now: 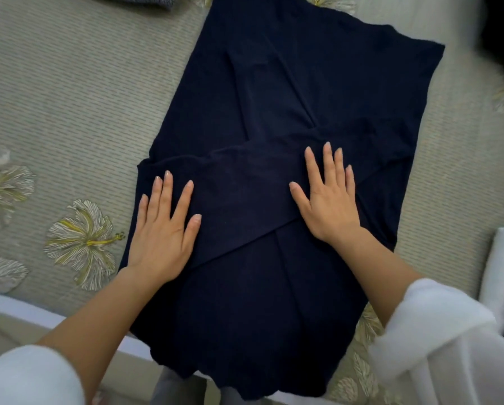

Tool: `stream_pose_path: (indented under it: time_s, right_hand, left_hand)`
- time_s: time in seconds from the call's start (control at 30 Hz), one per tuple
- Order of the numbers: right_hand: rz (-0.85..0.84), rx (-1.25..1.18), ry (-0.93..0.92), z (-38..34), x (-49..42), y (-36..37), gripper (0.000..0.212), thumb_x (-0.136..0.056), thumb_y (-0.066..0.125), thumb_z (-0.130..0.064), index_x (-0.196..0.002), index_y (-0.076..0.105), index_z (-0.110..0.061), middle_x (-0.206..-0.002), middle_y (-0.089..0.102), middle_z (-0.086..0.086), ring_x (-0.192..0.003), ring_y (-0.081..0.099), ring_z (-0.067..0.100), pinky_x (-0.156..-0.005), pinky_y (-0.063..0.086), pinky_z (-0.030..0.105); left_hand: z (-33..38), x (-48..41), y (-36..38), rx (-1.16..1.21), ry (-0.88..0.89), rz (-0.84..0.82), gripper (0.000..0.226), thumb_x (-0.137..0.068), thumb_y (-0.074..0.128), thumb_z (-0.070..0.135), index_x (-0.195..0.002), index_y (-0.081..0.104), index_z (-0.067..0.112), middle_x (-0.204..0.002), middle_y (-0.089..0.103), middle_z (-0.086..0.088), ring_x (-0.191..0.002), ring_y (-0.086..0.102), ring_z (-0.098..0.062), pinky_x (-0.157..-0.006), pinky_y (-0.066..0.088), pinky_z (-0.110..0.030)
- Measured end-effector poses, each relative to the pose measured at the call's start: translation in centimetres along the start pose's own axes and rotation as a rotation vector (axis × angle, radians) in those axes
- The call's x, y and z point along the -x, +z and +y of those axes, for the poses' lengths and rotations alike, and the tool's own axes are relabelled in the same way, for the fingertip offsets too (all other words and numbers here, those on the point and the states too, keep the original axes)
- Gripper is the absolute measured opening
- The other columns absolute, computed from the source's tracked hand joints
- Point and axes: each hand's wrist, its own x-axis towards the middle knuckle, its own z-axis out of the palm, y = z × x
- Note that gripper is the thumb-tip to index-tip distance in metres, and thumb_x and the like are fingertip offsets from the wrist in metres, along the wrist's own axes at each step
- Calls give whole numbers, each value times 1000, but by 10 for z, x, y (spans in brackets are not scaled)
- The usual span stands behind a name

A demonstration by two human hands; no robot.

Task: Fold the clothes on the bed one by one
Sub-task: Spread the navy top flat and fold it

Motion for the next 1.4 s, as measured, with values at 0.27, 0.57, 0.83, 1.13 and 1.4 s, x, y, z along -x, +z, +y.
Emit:
stream_pose_path:
  time_s: [0.27,0.57,0.83,1.13,1.4]
  right_hand:
    - [-207,108,-105,-6,150,34,65,-97,16,-52,-150,-10,-26,-159,-14,-2,-146,-20,17,-118,-12,33]
    - [-238,68,-240,-24,274,53,75,-88,45,-58,-151,26,-23,-159,21,5,-147,17,27,-115,16,44]
    - [-163,182,-174,-25,264,50,70,-86,41,-57,-146,37,-21,-152,35,14,-139,35,29,-109,32,40]
    - [-64,-224,137,-34,240,23,60,-80,48,13,-137,49,-5,-131,56,16,-116,52,34,-99,42,39]
    - [-109,-272,256,-32,231,-7,50,-86,47,-1,-133,57,-15,-121,66,13,-114,57,33,-94,44,33]
  left_hand:
    - [-2,55,9,-80,270,-101,61,-99,15,47,-153,5,20,-161,-3,-8,-148,-8,-19,-119,-9,-34]
    - [-59,137,-7,-219,656,-307,77,-89,37,60,-153,16,22,-160,9,-14,-148,4,-26,-117,3,-43]
    - [-74,116,-28,-413,777,-188,57,-94,18,54,-144,34,32,-151,34,-16,-139,32,-36,-108,28,-56]
    - [-42,94,-32,-51,641,-190,11,-86,66,8,-96,65,4,-136,54,-13,-132,46,-30,-110,34,-45]
    - [-20,87,-59,-24,517,-257,32,-95,43,40,-93,68,20,-95,70,3,-89,64,-22,-71,50,-33]
